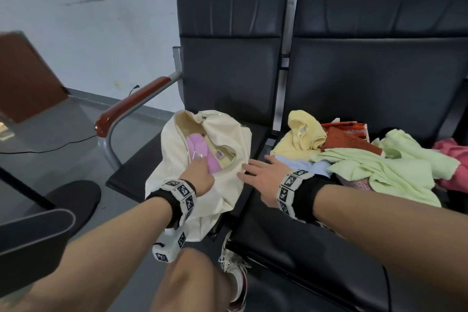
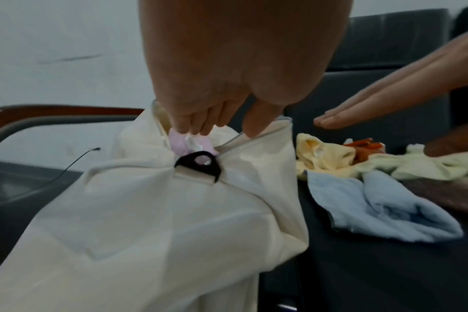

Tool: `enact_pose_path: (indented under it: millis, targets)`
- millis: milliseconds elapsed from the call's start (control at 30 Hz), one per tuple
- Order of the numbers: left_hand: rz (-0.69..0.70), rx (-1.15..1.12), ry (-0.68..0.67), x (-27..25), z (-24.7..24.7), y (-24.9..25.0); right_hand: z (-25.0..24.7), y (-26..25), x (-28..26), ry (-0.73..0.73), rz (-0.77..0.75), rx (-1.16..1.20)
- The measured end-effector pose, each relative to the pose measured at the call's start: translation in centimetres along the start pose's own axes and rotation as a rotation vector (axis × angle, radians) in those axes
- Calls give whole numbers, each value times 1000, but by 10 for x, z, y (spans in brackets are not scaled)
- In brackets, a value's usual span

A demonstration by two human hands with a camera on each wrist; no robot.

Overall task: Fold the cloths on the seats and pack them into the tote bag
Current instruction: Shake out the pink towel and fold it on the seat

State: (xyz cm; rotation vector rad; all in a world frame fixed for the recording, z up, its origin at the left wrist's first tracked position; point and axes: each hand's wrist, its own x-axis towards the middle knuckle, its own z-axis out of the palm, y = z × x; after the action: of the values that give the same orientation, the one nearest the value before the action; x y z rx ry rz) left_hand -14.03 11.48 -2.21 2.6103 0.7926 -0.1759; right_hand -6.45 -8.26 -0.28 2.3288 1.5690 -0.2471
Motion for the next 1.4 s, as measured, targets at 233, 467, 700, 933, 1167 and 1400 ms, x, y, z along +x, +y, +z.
enact_pose_path:
  millis: [233, 467, 700, 933, 1167, 1400]
  targets:
    - [299, 137, 18, -18, 17, 59, 29, 41, -50, -42, 205, 43]
    - [513, 279, 10, -33, 57, 146, 58, 65, -106, -97, 319, 129]
    - [660, 399, -80, -44, 116, 203, 104, 92, -156, -173, 422, 204]
    - [697, 421, -217, -54, 167, 229, 139, 104, -196, -289, 505, 243]
    - [718, 420, -250, -68, 211, 259, 162, 104, -220, -327, 510, 259]
    - [686, 361, -251, -70, 233, 269, 163, 105, -227, -305, 509, 295]
